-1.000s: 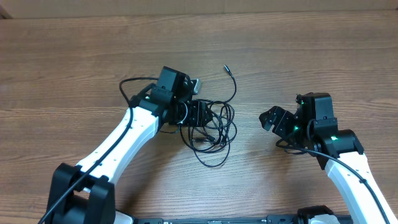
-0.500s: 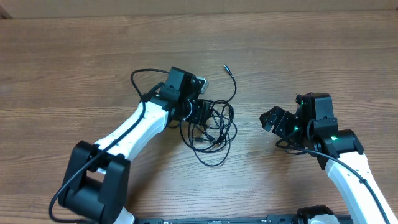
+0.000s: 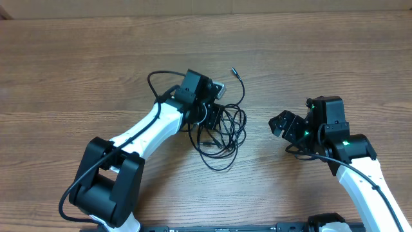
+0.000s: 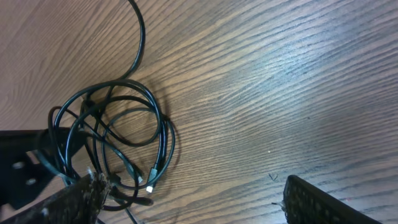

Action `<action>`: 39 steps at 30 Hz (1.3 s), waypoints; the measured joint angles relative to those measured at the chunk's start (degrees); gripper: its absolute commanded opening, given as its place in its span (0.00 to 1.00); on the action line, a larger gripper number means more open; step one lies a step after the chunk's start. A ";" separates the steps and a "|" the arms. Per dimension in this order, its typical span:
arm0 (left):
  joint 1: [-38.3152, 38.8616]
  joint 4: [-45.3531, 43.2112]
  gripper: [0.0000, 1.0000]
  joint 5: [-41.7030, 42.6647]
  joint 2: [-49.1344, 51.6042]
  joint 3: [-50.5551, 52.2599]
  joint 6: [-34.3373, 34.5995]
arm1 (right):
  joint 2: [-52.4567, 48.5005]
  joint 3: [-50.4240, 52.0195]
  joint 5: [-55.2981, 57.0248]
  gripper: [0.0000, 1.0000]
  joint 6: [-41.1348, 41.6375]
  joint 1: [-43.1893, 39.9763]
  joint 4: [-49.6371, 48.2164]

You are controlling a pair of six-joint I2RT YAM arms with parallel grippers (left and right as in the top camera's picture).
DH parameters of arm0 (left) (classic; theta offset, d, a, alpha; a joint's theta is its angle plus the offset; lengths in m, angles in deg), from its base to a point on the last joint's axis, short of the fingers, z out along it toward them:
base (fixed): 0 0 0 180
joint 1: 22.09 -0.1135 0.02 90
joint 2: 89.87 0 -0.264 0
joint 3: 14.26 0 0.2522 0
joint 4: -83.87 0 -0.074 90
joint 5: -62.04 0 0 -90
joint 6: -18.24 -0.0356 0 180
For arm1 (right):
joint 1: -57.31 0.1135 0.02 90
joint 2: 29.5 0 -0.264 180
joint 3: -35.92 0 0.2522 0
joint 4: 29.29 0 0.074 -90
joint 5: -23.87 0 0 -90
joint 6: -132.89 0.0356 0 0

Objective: Untangle cables

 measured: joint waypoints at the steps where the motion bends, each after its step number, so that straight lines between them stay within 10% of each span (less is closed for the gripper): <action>1: -0.13 1.81 0.04 0.26 -0.24 -1.31 0.00 | 0.00 0.00 -0.04 0.90 0.00 0.00 -0.07; 19: -4.55 18.12 0.04 9.97 -13.73 -21.05 -1.29 | 0.00 0.00 -4.79 0.90 -1.07 0.00 -5.53; 39: -8.48 4.61 0.04 30.69 -17.73 -25.40 1.99 | -0.07 -0.04 -23.47 0.83 -8.50 4.57 -11.72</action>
